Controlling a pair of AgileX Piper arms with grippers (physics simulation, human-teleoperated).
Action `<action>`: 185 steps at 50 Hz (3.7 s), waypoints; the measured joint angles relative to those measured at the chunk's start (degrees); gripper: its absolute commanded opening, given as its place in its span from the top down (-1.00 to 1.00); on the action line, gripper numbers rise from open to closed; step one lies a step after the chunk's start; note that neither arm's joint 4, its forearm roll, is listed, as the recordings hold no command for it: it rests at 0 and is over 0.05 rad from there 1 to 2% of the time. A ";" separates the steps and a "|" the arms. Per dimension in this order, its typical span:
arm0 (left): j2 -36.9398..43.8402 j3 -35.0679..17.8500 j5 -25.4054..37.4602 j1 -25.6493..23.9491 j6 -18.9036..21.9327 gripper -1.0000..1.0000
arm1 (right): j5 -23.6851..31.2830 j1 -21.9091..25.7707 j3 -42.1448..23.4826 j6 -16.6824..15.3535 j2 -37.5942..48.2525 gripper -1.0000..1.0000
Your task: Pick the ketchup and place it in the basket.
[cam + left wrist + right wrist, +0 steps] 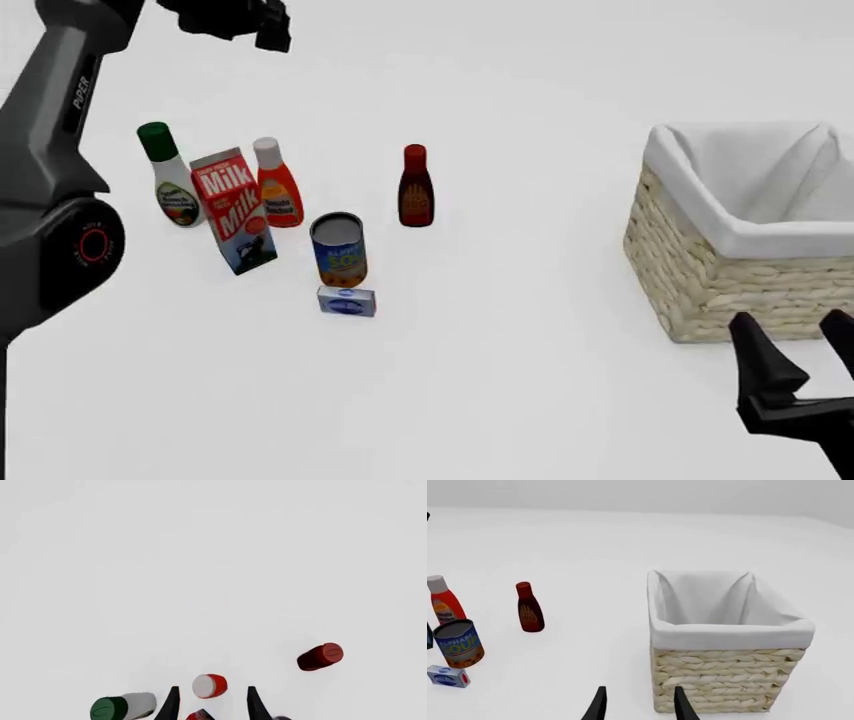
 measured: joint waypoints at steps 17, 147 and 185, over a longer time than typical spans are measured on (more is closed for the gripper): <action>4.73 -2.26 -0.53 0.13 0.91 -1.00 | -2.58 0.23 -0.01 -0.04 3.27 -1.00; 0.86 33.34 -24.03 2.57 -0.85 -1.00 | -9.17 0.57 0.01 -0.74 11.93 -1.00; 0.19 33.88 -24.51 3.05 -1.63 1.00 | -9.33 0.61 0.01 -0.81 12.00 -1.00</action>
